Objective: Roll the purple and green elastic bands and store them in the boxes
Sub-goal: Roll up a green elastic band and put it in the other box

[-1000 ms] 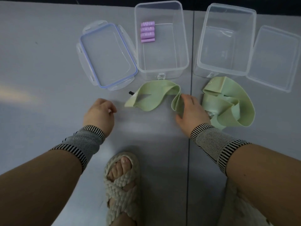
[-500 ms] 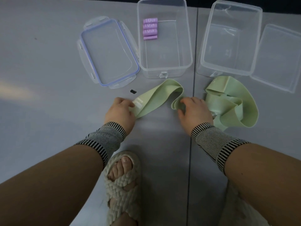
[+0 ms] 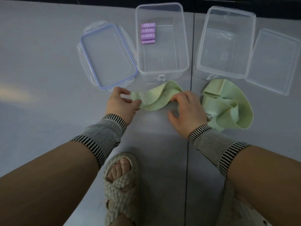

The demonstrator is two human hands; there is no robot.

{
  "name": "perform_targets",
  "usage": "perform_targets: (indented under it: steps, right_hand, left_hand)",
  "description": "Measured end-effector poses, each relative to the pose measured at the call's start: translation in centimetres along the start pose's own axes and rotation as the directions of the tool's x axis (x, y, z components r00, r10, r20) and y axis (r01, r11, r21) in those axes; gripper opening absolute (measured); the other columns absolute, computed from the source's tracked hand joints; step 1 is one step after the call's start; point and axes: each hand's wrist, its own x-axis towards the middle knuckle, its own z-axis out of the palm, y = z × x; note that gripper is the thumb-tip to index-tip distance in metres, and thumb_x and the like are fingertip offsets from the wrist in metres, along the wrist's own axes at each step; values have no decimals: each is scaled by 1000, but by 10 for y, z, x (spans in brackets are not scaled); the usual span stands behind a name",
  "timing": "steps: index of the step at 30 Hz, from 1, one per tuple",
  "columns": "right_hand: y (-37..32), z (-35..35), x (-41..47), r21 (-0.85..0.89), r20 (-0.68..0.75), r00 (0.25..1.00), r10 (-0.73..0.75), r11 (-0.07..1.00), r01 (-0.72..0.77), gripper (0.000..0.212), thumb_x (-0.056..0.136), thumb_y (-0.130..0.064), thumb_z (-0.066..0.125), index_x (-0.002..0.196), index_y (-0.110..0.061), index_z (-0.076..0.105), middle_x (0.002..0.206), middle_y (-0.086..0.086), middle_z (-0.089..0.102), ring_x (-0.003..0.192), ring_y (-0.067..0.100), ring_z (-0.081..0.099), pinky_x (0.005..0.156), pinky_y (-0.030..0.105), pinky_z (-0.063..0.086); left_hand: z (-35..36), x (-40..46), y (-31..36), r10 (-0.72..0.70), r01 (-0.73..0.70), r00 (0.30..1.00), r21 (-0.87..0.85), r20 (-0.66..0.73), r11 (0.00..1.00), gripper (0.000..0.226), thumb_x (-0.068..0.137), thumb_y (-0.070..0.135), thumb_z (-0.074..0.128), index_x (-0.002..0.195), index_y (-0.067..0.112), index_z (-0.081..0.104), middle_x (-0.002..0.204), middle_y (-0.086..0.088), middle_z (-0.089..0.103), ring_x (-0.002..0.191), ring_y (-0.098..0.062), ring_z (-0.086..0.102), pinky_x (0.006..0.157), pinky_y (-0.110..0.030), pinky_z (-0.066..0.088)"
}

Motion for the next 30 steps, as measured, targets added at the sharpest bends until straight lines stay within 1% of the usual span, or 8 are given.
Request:
perform_targets:
  steps: [5,10,13,18,22,26,27,30]
  right_hand:
    - [-31,-41,13,109,-27,996,-90,990,92,49,69,-36,78,108,-16,57,108,2,57,97,24,53,82,36,44]
    - [-56,-121,21,234,-1,993,-119,965,116,20,84,-24,65,103,-20,61,94,-6,68,86,14,64,82,38,52]
    - [-65,-173,22,273,-68,994,-86,957,102,16,82,-12,63,96,-19,69,85,-3,71,81,18,66,81,38,52]
    - [-93,-259,8,377,-18,1000,-19,926,25,8,83,-16,67,83,-23,71,74,0,67,74,19,63,78,39,53]
    - [-119,-313,-14,611,-57,992,110,790,-53,20,81,-12,70,68,-27,66,72,6,68,71,22,63,81,45,55]
    - [-149,-344,-52,696,32,986,163,705,-139,17,80,-13,71,68,-24,67,75,4,67,76,19,62,79,39,53]
    - [-156,-352,-61,711,33,988,154,691,-132,17,81,-12,70,70,-24,67,76,4,67,77,19,62,79,38,52]
    - [-174,-380,-92,721,-17,989,147,687,-89,16,81,-12,69,73,-25,66,78,4,67,81,20,63,82,38,52]
  left_hand:
    - [-6,-39,66,156,-134,978,-159,138,978,31,79,9,70,103,16,52,75,-7,66,63,-14,67,63,-29,56]
    - [-17,-83,138,215,-162,942,-213,259,964,27,78,12,74,100,12,57,75,-8,68,61,-13,65,58,-24,56]
    - [-28,-106,178,241,-175,919,-225,312,959,6,87,16,62,92,13,59,72,-4,69,64,-12,68,57,-22,55]
    - [-62,-150,227,361,-340,911,-133,201,931,15,89,9,54,88,20,64,74,2,66,60,-4,60,54,-17,43]
    - [-86,-199,252,500,-494,860,-78,108,866,30,85,1,54,101,22,67,86,1,63,54,5,52,50,-5,40]
    - [-91,-258,266,555,-531,815,-169,167,831,37,84,0,58,116,16,64,108,-6,66,93,-10,62,79,-8,47]
    - [-91,-270,267,562,-532,810,-194,167,824,35,85,1,59,117,14,63,106,-6,67,94,-11,63,80,-11,47]
    - [-98,-305,269,587,-552,800,-234,122,800,22,85,9,62,106,12,68,88,-2,68,74,-4,60,63,-8,45]
